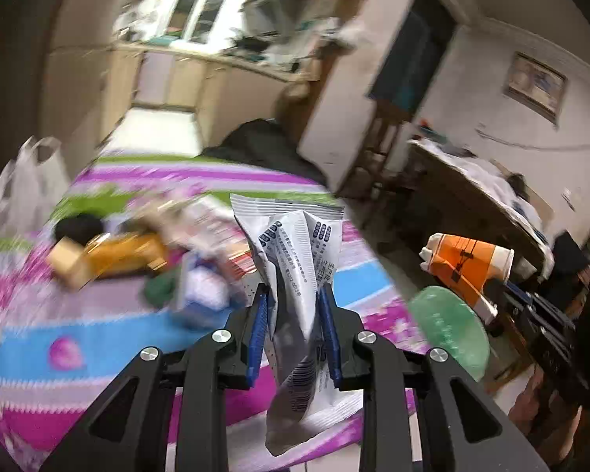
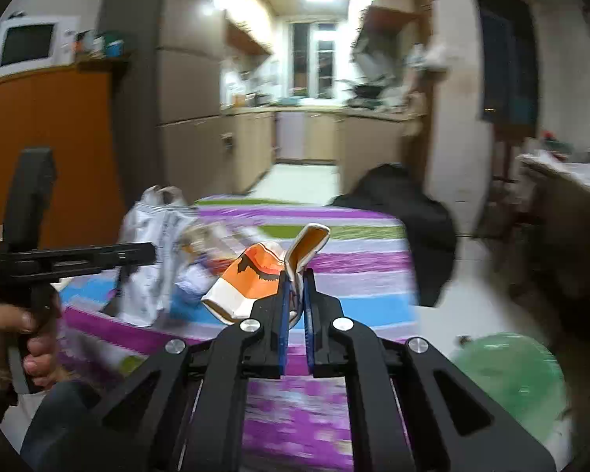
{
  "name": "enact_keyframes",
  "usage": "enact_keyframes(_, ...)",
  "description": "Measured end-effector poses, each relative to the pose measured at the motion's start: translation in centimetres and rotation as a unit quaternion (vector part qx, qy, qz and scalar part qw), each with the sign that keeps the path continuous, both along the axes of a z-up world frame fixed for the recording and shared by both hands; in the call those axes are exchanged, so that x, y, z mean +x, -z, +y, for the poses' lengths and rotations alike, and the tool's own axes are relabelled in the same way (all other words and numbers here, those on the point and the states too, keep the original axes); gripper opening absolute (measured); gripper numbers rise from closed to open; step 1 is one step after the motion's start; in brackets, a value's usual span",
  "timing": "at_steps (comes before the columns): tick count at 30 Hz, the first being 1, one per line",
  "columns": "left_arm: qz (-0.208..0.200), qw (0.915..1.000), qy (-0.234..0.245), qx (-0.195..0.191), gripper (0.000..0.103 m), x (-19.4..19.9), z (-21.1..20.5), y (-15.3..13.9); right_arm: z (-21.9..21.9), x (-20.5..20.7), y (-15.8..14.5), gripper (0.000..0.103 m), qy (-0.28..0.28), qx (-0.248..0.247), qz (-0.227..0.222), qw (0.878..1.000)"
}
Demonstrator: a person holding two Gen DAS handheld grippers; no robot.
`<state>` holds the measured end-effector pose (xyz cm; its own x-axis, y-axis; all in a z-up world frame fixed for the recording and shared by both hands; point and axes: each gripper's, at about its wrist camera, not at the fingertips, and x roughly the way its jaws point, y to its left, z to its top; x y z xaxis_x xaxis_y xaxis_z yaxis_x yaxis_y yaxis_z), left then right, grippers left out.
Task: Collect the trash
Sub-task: 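Carry the wrapper and cup with both tools over the green trash bin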
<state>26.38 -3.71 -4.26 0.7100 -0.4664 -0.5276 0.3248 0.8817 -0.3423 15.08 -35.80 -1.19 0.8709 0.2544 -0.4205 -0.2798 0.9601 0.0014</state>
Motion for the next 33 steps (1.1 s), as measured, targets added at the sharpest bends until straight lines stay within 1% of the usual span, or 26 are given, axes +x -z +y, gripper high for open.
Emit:
enact_keyframes(3,-0.012,0.9989,0.045,-0.002,0.027,0.7,-4.5,-2.2,-4.9,-0.8,-1.9,0.005,0.057,-0.006,-0.008,0.998)
enact_keyframes(6,-0.020,0.9958,0.089,-0.004,0.027,1.6,-9.6,-4.3,-9.1,-1.5,-3.0,0.005,0.104,-0.016,-0.011,0.994)
enact_keyframes(7,-0.023,0.9947,0.100,-0.002,0.027,1.8,-11.0,-4.7,-10.1,-1.6,-3.2,0.005,0.116,-0.020,-0.010,0.993)
enact_keyframes(10,-0.028,0.9891,0.145,0.006,0.027,2.2,-17.3,-6.2,-13.5,-1.7,-3.4,0.005,0.150,-0.038,0.001,0.988)
enact_keyframes(14,-0.011,0.9813,0.192,0.007,0.027,3.0,-24.6,-6.8,-17.2,-0.9,-2.8,0.005,0.184,-0.054,0.028,0.981)
enact_keyframes(17,0.012,0.9752,0.221,0.011,0.027,3.9,-30.0,-6.0,-19.6,0.0,-1.9,0.005,0.198,-0.055,0.053,0.977)
enact_keyframes(22,0.051,0.9665,0.251,0.022,0.027,5.9,-37.7,-3.4,-22.5,0.4,-0.2,0.005,0.211,-0.056,0.096,0.971)
enact_keyframes(27,0.088,0.9611,0.260,0.031,0.027,7.8,-41.7,0.5,-24.8,1.4,2.1,0.005,0.216,-0.037,0.135,0.966)
enact_keyframes(31,0.111,0.9576,0.263,0.040,0.027,9.5,-44.1,3.5,-25.6,1.5,3.6,0.005,0.215,-0.036,0.152,0.964)
enact_keyframes(33,0.118,0.9562,0.265,0.042,0.027,9.8,-44.5,4.7,-26.1,1.8,4.1,0.005,0.214,-0.032,0.156,0.964)
